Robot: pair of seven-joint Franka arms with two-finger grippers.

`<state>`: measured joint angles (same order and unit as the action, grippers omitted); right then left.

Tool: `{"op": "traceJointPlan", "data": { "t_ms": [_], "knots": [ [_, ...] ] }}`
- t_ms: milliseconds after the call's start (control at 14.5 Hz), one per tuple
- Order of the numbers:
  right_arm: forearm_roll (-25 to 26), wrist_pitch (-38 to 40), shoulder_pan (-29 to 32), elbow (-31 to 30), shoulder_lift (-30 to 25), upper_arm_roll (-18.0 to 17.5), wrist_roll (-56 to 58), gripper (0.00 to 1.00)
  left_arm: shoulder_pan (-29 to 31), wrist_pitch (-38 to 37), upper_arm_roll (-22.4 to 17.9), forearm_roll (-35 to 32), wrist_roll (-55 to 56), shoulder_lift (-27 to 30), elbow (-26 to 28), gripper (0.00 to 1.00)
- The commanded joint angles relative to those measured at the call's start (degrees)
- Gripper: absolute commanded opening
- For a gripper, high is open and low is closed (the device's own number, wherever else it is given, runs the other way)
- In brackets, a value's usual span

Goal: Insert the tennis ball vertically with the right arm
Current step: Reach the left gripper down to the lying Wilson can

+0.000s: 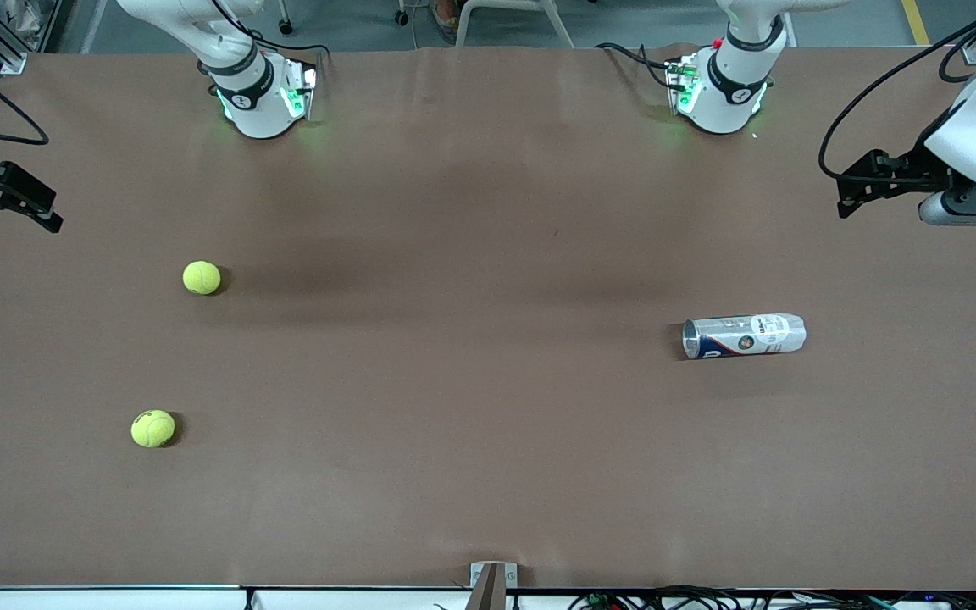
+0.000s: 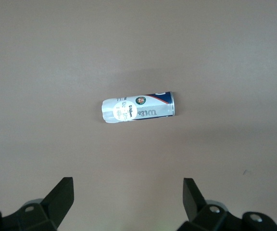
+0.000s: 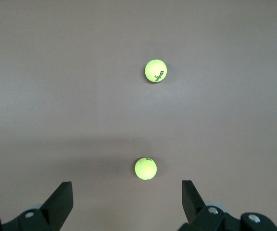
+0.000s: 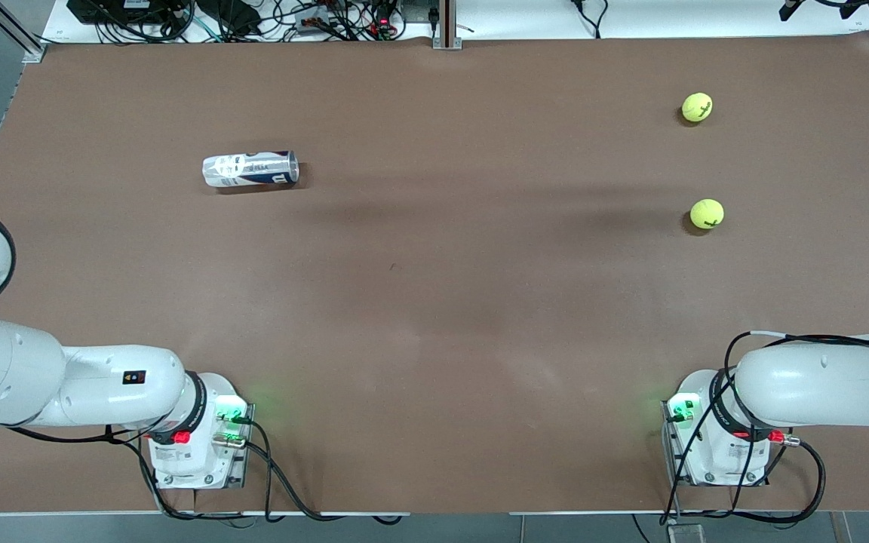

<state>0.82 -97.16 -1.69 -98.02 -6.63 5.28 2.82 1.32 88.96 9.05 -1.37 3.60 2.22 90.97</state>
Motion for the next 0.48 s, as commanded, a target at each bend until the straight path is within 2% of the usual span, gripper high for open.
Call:
{"op": "traceJointPlan", "data": {
  "t_ms": [0, 69, 276, 414],
  "knots": [
    [-2.4, -0.2, 2.0, 0.7, 0.3, -0.3, -0.5, 1.0, 0.2, -0.4, 0.2, 0.1, 0.5, -0.3, -1.3, 1.0],
    [-4.0, -0.2, 2.9, 0.7, 0.3, -0.4, -0.4, 1.0, 0.1, -0.4, 0.2, 0.1, 0.7, -0.3, -1.3, 1.0],
    [-3.7, -0.1, 2.2, 0.7, 0.3, -0.4, -0.1, 1.0, 0.0, -0.3, 0.3, -0.1, 0.2, -0.5, -1.4, 1.0],
    [-3.3, -0.1, 1.9, 0.7, 0.2, -0.4, 0.1, 1.0, 0.1, 1.1, 0.4, -1.2, -0.8, -2.7, -1.4, 1.0]
  ]
}}
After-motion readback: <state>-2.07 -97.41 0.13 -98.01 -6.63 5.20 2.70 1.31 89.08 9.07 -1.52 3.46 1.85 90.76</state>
